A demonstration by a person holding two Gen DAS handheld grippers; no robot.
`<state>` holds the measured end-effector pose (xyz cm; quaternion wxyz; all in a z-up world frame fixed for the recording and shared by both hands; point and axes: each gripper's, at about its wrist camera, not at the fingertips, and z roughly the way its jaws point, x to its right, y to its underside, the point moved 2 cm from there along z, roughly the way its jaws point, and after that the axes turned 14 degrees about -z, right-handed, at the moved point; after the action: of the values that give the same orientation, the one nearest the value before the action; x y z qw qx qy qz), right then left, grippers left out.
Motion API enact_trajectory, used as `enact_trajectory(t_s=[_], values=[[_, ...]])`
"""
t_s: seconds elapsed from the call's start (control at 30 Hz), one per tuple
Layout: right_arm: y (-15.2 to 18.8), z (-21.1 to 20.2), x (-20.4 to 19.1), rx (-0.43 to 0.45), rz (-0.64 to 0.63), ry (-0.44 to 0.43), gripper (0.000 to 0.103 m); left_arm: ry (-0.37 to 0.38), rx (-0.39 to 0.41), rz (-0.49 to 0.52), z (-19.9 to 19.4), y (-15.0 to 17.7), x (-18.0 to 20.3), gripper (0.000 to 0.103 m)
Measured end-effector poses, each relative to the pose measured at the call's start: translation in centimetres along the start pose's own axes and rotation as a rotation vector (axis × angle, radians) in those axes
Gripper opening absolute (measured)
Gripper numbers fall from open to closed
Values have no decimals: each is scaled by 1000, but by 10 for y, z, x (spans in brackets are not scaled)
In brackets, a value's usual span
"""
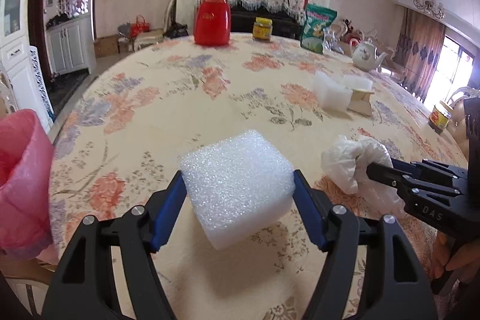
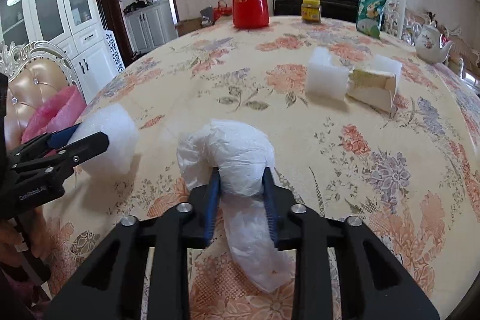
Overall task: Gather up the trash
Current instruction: 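Carry the foam block and plastic bag to the pink bin with both tools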
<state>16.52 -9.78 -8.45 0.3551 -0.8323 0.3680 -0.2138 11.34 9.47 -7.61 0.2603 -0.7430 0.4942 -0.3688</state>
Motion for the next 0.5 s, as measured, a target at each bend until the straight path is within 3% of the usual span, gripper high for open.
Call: enact_trajectory(t_s=[0.37, 0.5], values=[[-3, -27, -25, 65, 13, 39, 22, 39, 127, -56, -52, 10, -10, 68], [-6, -31, -38, 68, 4, 51, 22, 57, 131, -51, -62, 12, -21, 68]])
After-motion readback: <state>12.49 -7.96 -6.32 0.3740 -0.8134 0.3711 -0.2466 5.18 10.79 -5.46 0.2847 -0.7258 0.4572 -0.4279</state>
